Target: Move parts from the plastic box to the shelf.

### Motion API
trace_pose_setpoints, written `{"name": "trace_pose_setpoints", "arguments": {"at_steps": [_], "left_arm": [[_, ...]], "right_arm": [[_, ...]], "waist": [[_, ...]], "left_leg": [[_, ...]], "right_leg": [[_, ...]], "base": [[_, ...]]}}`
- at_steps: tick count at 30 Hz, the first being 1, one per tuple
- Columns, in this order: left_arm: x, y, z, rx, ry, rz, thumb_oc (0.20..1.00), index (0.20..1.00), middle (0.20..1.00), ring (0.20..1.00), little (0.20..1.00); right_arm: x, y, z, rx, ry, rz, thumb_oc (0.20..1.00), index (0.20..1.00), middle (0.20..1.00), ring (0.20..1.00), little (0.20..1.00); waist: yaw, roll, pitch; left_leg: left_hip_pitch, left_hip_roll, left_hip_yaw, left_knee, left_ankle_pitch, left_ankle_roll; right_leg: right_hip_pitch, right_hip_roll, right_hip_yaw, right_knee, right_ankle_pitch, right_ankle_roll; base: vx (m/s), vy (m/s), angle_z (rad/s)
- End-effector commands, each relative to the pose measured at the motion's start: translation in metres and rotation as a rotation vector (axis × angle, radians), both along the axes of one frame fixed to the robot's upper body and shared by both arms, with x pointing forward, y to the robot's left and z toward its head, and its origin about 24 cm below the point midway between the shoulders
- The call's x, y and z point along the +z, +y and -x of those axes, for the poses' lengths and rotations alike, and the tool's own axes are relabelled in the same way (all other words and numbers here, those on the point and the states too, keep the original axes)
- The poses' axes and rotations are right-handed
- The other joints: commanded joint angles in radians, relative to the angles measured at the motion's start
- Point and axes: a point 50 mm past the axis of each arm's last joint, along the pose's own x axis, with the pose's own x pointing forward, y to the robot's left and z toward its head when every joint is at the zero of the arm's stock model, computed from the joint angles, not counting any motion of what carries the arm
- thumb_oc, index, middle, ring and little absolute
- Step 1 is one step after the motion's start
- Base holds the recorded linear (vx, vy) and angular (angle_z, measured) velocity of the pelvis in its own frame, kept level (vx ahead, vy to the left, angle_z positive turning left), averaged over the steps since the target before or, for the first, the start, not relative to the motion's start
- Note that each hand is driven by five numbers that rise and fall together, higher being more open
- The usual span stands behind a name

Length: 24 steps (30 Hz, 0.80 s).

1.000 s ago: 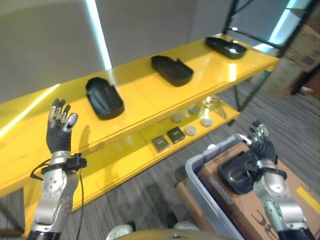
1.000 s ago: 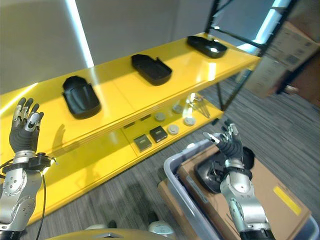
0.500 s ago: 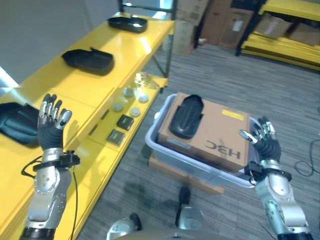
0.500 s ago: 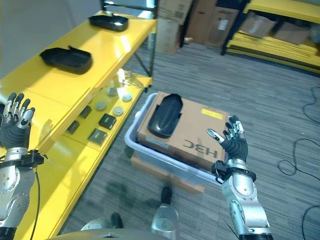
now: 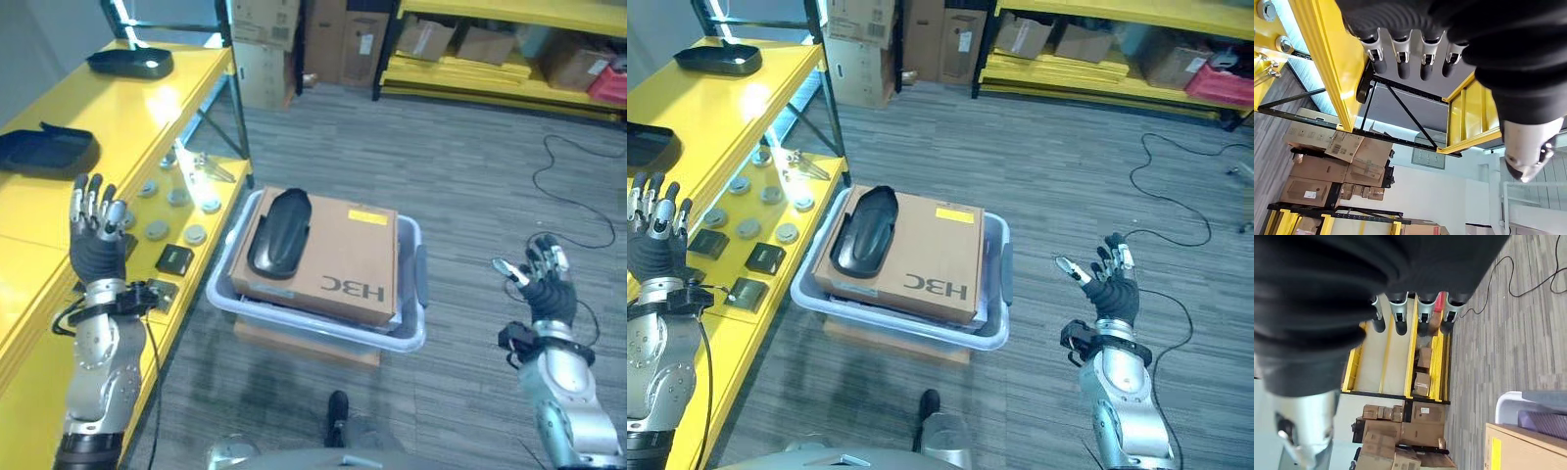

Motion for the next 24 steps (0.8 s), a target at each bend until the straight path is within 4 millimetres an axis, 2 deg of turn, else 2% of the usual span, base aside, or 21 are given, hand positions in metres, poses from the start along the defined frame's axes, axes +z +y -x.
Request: {"name": "trace_pose_setpoints", "arguments": {"at_steps": [1, 2, 3, 4, 5, 6, 8, 9, 12, 18, 24], "left_arm": [[0.018, 0.008, 0.010, 0.061, -0.094, -0.060, 1.000, 1.000, 1.000, 1.000, 1.000], [0.017, 0.009, 0.011, 0.068, -0.090, -0.060, 1.000, 1.000, 1.000, 1.000, 1.000], [0.013, 0.015, 0.010, 0.069, -0.080, -0.053, 1.000, 1.000, 1.000, 1.000, 1.000], [0.013, 0.016, 0.010, 0.069, -0.078, -0.059, 1.000, 1.000, 1.000, 1.000, 1.000], [0.014, 0.019, 0.011, 0.070, -0.080, -0.078, 1.000, 1.000, 1.000, 1.000, 1.000], [0.017, 0.020, 0.013, 0.065, -0.085, -0.091, 1.000, 1.000, 1.000, 1.000, 1.000], [0.019, 0.020, 0.013, 0.048, -0.086, -0.089, 1.000, 1.000, 1.000, 1.000, 1.000], [0.019, 0.022, 0.012, 0.050, -0.073, -0.103, 1.000, 1.000, 1.000, 1.000, 1.000], [0.018, 0.023, 0.013, 0.046, -0.059, -0.107, 1.000, 1.000, 1.000, 1.000, 1.000], [0.022, 0.019, 0.011, 0.017, -0.047, -0.158, 1.000, 1.000, 1.000, 1.000, 1.000], [0.028, 0.004, 0.000, -0.064, -0.068, -0.195, 1.000, 1.000, 1.000, 1.000, 1.000]], "right_arm": [[0.026, 0.014, -0.022, 0.114, -0.134, 0.064, 1.000, 1.000, 1.000, 1.000, 1.000], [0.026, 0.015, -0.024, 0.119, -0.134, 0.063, 1.000, 1.000, 1.000, 1.000, 1.000], [0.026, 0.017, -0.033, 0.126, -0.135, 0.058, 1.000, 1.000, 1.000, 1.000, 1.000], [0.025, 0.019, -0.036, 0.130, -0.136, 0.053, 1.000, 1.000, 1.000, 1.000, 1.000], [0.023, 0.022, -0.040, 0.129, -0.136, 0.044, 1.000, 1.000, 1.000, 1.000, 1.000], [0.022, 0.026, -0.042, 0.131, -0.131, 0.039, 1.000, 1.000, 1.000, 1.000, 1.000], [0.020, 0.029, -0.042, 0.136, -0.126, 0.042, 1.000, 1.000, 1.000, 1.000, 1.000], [0.017, 0.034, -0.042, 0.159, -0.090, 0.036, 1.000, 1.000, 1.000, 1.000, 1.000], [0.010, 0.033, -0.037, 0.184, -0.051, 0.006, 1.000, 1.000, 1.000, 1.000, 1.000], [-0.007, 0.036, -0.047, 0.164, 0.026, -0.010, 1.000, 1.000, 1.000, 1.000, 1.000], [-0.012, 0.054, -0.085, 0.068, 0.055, 0.050, 1.000, 1.000, 1.000, 1.000, 1.000]], "waist": [[0.038, -0.032, -0.020], [0.042, -0.032, -0.016], [0.074, -0.024, 0.005], [0.083, -0.022, 0.007], [0.096, -0.012, 0.008], [0.107, 0.000, 0.008], [0.116, 0.010, 0.011], [0.119, 0.007, 0.005], [0.127, 0.006, -0.012], [0.163, 0.007, -0.022], [0.249, 0.015, -0.008]], "left_leg": [[-0.216, 0.009, -0.149, 0.317, 0.138, -0.028], [-0.239, 0.005, -0.172, 0.353, 0.145, -0.027], [-0.354, -0.067, -0.284, 0.472, 0.161, -0.001], [-0.364, -0.092, -0.292, 0.444, 0.154, 0.010], [-0.356, -0.117, -0.288, 0.347, 0.147, 0.012], [-0.343, -0.149, -0.268, 0.174, 0.154, 0.012], [-0.348, -0.171, -0.271, 0.082, 0.194, 0.007], [-0.325, -0.190, -0.285, 0.037, 0.146, 0.022], [-0.241, -0.203, -0.282, -0.046, 0.079, 0.031], [-0.195, -0.225, -0.295, -0.109, 0.068, 0.038], [-0.229, -0.241, -0.329, -0.103, 0.063, 0.047]], "right_leg": [[0.056, -0.036, 0.022, -0.037, 0.003, 0.039], [0.056, -0.032, 0.029, -0.036, 0.002, 0.033], [0.060, -0.016, 0.062, -0.022, -0.003, 0.014], [0.057, -0.016, 0.068, -0.018, -0.007, 0.016], [0.062, -0.013, 0.069, -0.020, -0.016, 0.021], [0.074, -0.016, 0.059, -0.031, -0.017, 0.034], [0.086, -0.027, 0.053, -0.021, -0.026, 0.043], [0.092, -0.054, 0.040, -0.008, -0.033, 0.057], [0.088, -0.079, 0.014, -0.004, -0.036, 0.082], [0.093, -0.089, -0.013, -0.036, -0.022, 0.102], [0.089, -0.101, -0.053, -0.050, -0.014, 0.109]], "base": [[0.10, -0.336, -0.55], [0.09, -0.237, -0.48], [0.08, -0.066, -0.54], [0.13, 0.019, -0.16], [0.19, 0.176, -0.38], [0.22, 0.243, -0.50], [0.21, 0.234, -0.26], [0.20, 0.195, 0.28], [0.18, 0.157, -0.12], [0.10, 0.058, -0.11], [0.04, 0.044, 0.17]]}}
